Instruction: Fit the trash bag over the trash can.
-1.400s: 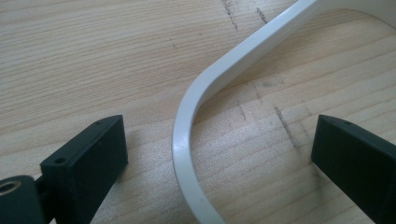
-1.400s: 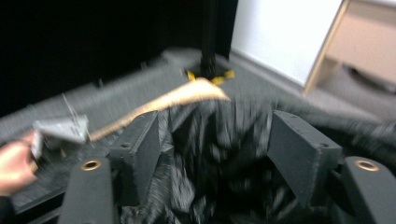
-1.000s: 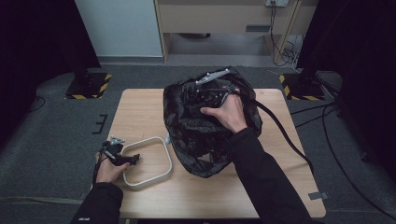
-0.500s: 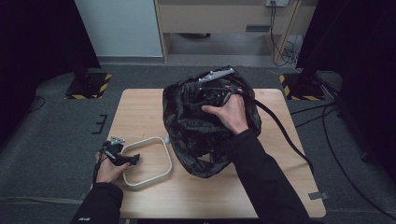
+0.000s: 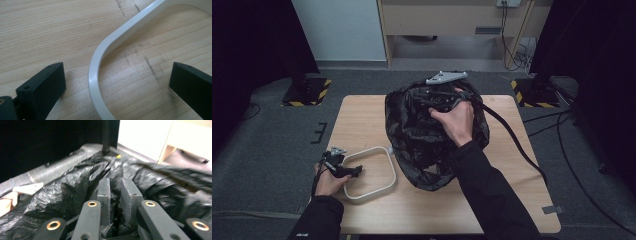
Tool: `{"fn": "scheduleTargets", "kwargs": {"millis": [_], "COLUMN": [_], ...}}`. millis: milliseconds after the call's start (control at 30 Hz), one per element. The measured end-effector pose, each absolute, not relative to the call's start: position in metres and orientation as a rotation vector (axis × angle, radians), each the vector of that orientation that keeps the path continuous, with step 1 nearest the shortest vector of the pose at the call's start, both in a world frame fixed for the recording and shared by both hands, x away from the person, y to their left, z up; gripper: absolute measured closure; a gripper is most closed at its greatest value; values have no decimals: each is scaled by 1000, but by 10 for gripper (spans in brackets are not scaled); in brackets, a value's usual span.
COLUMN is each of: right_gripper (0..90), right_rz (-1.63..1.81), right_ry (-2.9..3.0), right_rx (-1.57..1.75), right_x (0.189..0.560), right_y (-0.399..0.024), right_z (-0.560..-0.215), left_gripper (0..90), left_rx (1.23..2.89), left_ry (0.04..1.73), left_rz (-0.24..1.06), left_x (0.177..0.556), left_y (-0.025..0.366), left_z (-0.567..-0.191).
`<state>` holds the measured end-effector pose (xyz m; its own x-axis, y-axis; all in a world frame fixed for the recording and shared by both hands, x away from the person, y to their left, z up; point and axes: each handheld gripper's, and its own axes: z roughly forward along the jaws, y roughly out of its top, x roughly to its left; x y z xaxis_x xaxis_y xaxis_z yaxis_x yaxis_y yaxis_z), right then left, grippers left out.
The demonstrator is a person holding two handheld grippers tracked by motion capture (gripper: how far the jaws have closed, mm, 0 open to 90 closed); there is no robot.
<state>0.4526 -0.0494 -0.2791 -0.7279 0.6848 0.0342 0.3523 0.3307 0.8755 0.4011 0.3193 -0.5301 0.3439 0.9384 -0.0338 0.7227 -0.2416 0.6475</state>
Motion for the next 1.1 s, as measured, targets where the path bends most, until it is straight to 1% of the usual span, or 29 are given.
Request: {"fn": "scheduleTargets", "kwargs": {"millis": [33, 100, 133, 167, 200, 267, 300, 333, 400, 467, 500, 533, 567, 667, 733, 867, 933, 1033, 1067, 1100], "right_gripper": [753, 669, 646, 594, 594, 548, 499, 480, 389, 339, 320, 320, 289, 267, 234, 223, 237, 391, 391, 438], "right_rz": [1323, 1230, 1206, 1180, 1180, 1132, 1101, 1095, 1095, 1097, 1106, 1106, 1137, 1186, 1223, 1267, 1299, 1344, 1344, 1374], "right_ry": [2303, 2385, 2397, 2412, 2412, 2439, 2460, 2464, 2483, 2485, 2478, 2478, 2460, 2444, 2427, 2381, 2358, 2218, 2218, 2139], "right_rx": [935, 970, 972, 976, 976, 989, 990, 984, 985, 978, 976, 976, 962, 959, 954, 958, 952, 970, 970, 958], "right_x": [455, 459, 460, 462, 462, 464, 465, 465, 465, 465, 465, 465, 463, 458, 454, 449, 448, 446, 446, 448], "right_y": [-48, -44, -42, -41, -41, -38, -35, -35, -34, -34, -35, -35, -37, -42, -45, -54, -57, -64, -64, -67], "right_z": [-282, -289, -292, -295, -295, -300, -304, -304, -305, -305, -304, -304, -300, -294, -289, -280, -276, -268, -268, -265], "left_gripper": [0, 0, 0, 0, 0, 0, 0, 0, 0, 0, 0, 0, 0, 0, 0, 0, 0, 0, 0, 0], "left_rx": [2041, 2041, 2041, 2043, 2043, 2046, 2045, 2045, 2044, 2044, 2044, 2044, 2045, 2043, 2039, 2036, 2037, 2037, 2037, 2037], "left_ry": [1445, 1444, 1444, 1445, 1445, 1444, 1444, 1444, 1445, 1445, 1445, 1445, 1445, 1444, 1445, 1446, 1446, 1446, 1446, 1446], "left_rz": [492, 491, 491, 491, 491, 492, 492, 492, 492, 492, 492, 492, 493, 493, 495, 496, 496, 497, 497, 496], "left_x": [401, 401, 401, 401, 401, 401, 401, 401, 401, 401, 401, 401, 401, 402, 401, 401, 401, 401, 401, 401], "left_y": [319, 319, 319, 319, 319, 319, 319, 319, 319, 319, 319, 319, 319, 319, 319, 319, 319, 319, 319, 319], "left_z": [-530, -530, -530, -530, -530, -530, -530, -530, -530, -530, -530, -530, -530, -530, -530, -530, -530, -530, -530, -530]}}
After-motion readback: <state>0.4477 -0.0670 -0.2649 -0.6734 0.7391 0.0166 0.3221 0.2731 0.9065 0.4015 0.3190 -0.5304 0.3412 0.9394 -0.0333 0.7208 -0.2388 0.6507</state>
